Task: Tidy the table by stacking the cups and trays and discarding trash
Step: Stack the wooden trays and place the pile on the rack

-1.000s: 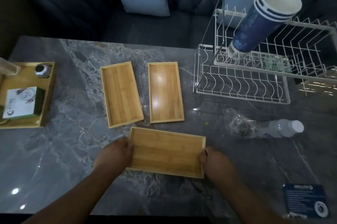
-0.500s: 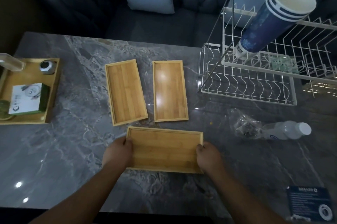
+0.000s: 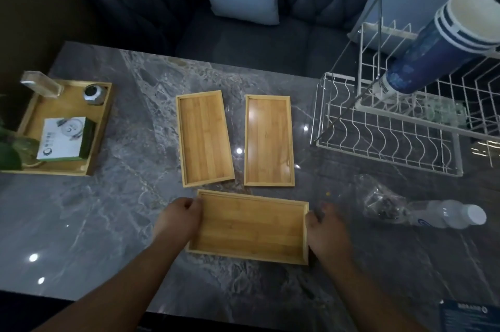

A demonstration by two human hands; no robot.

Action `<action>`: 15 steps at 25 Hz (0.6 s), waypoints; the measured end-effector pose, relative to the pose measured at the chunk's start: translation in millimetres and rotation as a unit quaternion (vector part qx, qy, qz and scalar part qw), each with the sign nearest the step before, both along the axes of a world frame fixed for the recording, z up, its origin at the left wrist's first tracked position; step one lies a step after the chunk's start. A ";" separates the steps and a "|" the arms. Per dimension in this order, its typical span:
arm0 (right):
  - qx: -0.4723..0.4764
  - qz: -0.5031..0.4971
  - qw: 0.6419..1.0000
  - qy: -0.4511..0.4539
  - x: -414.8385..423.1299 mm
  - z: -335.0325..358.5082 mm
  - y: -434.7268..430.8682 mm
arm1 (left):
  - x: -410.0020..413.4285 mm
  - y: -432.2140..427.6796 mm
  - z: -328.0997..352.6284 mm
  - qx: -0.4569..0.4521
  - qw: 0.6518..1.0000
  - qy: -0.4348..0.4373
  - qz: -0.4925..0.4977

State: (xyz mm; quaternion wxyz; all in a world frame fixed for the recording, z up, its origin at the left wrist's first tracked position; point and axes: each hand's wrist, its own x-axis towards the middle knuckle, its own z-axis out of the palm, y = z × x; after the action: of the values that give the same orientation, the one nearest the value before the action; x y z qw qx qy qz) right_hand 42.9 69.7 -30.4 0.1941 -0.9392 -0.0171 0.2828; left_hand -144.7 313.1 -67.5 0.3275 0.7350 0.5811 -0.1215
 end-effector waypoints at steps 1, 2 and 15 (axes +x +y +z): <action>0.015 0.028 0.998 -0.050 3.7 6.0 3.7 | 1.5 9.2 1.3 -0.014 1.000 -0.007 0.018; 0.035 0.074 0.992 -0.096 8.1 12.0 13.1 | 4.6 20.2 0.9 -0.024 0.999 -0.010 0.025; 0.028 0.474 0.866 -0.156 41.7 -7.1 256.3 | -4.9 123.1 -26.0 -0.003 0.996 0.050 0.078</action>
State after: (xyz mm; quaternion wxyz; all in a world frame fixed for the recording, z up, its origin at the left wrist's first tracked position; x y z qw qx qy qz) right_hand 84.6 326.0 -37.5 0.0578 -0.8437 -0.4987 0.1901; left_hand -149.6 436.2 -93.5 0.3089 0.6794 0.6519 -0.1343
